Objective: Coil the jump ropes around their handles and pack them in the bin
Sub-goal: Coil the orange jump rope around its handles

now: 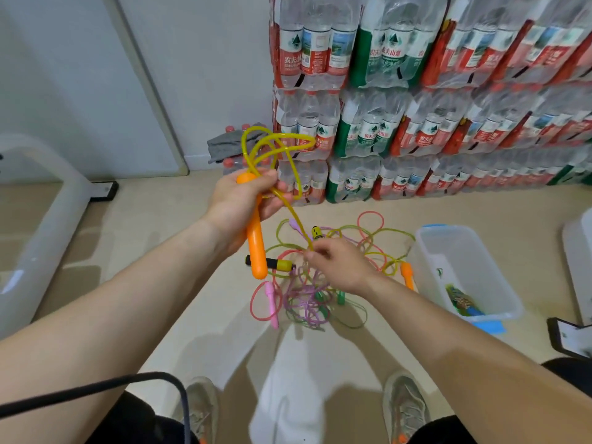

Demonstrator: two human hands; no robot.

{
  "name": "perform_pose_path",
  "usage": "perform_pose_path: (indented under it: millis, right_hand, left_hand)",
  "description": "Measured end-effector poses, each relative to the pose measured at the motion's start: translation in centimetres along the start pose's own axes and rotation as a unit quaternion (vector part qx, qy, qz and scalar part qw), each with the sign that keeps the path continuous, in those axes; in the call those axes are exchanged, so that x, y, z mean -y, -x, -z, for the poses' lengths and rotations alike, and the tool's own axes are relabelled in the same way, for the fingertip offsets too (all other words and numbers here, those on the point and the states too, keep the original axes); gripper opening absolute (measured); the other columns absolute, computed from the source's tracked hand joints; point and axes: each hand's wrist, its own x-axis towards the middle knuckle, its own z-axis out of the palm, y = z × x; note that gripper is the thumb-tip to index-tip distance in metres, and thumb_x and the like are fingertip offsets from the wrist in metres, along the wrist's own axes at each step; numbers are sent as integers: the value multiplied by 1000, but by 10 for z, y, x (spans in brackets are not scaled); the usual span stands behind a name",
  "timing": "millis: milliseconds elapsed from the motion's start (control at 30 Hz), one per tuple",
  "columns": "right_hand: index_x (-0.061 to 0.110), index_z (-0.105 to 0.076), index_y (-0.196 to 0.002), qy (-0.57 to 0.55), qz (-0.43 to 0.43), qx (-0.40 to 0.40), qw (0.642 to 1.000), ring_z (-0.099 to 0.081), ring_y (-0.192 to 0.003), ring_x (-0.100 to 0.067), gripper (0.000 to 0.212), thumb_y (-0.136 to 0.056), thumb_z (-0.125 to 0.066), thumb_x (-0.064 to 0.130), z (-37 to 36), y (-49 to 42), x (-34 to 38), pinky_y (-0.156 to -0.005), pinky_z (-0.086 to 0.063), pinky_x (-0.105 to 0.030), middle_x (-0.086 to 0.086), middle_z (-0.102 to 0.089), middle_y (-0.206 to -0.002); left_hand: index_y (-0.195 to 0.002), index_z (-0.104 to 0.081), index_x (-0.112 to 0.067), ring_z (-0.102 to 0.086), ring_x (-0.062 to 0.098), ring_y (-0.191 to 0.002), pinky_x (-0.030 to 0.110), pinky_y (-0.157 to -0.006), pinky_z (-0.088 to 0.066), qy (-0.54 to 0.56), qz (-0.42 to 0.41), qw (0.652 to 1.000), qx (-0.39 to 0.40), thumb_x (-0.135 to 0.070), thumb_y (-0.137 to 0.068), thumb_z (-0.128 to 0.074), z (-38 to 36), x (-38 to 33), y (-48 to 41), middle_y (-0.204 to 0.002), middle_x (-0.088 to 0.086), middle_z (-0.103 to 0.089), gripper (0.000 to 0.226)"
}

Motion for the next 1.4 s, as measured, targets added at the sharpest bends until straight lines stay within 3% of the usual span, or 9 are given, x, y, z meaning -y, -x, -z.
perform_pose_path:
  millis: [167, 333, 567, 733, 933, 1000, 1100, 1267, 1400]
  right_hand:
    - [8, -64, -96, -300, -102, -21, 948, -68, -59, -22, 22, -106, -48, 18, 29, -1, 22, -47, -50, -24, -7, -70, -83]
    - [6, -65, -92, -496, -111, -68, 859, -71, -58, -18, 27, -106, -50, 23, 60, 2, 47, -47, -53, -20, -4, -67, -71]
    - [3, -62, -90, -634, -113, -72, 761, -70, -55, -10, 27, -106, -49, 20, 84, 7, 63, -43, -51, -16, -4, -68, -59]
    - [-1, -59, -89, -680, -93, -56, 725, -73, -60, -15, 28, -107, -45, 15, 87, 11, 61, -50, -57, -18, -12, -71, -65]
    - [-5, -61, -101, -700, -80, -74, 705, -76, -75, -21, 35, -108, -43, 24, 94, 9, 48, -59, -60, -24, -18, -76, -86]
    - [1, -64, -104, -668, -111, -129, 724, -74, -74, -20, 28, -107, -44, 20, 93, 8, 38, -59, -59, -28, -10, -75, -84]
    - [12, -64, -88, -518, -201, -217, 803, -55, -57, -15, 16, -96, -50, 9, 77, 7, 18, -49, -51, -26, 0, -57, -68]
    - [21, -65, -107, -197, -124, 52, 971, -61, -87, -23, 33, -88, -54, -4, 16, 15, 6, -71, -52, -33, -4, -62, -108]
    - [22, -64, -100, -65, -79, 86, 991, -66, -95, -22, 13, -93, -56, 14, -12, 14, -4, -84, -54, -39, 0, -62, -112]
  left_hand:
    - [-94, -58, -15, -68, 23, -75, 32, -67, -60, -205, -99, 971, -71, -9, -91, -70, 33, 15, -19, -82, 9, -67, 14]
    - [-103, -62, -13, -69, 37, -91, 40, -69, -62, -339, -85, 936, 39, -9, -89, -73, 32, 43, -13, -95, 21, -70, 18]
    - [-109, -60, -3, -72, 27, -95, 41, -84, -60, -300, -18, 939, 168, -2, -89, -71, 7, 57, 6, -103, 6, -75, 23]
    - [-109, -57, 0, -66, 8, -74, 22, -68, -52, -244, 3, 953, 180, -1, -90, -69, -11, 59, 23, -91, 6, -72, 22]
    - [-102, -55, -7, -71, 42, -88, 55, -83, -55, -229, 16, 961, 152, -7, -94, -67, -18, 51, 23, -86, 20, -71, 14]
    - [-103, -54, -10, -72, 37, -82, 51, -73, -60, -219, 24, 966, 136, -7, -95, -64, -21, 47, 24, -81, 15, -70, 13]
    - [-104, -55, -10, -72, 21, -67, 35, -55, -60, -197, 22, 975, 97, -6, -96, -62, -24, 36, 23, -81, 12, -68, 12]
    - [-94, -57, -14, -71, 25, -64, 22, -43, -52, -103, 38, 992, 65, -9, -97, -61, -29, 18, 20, -80, 8, -71, 7]
    - [-97, -57, -7, -73, 27, -63, 20, -38, -47, -20, 64, 997, 49, -7, -98, -58, -28, 7, 18, -84, 12, -73, 1]
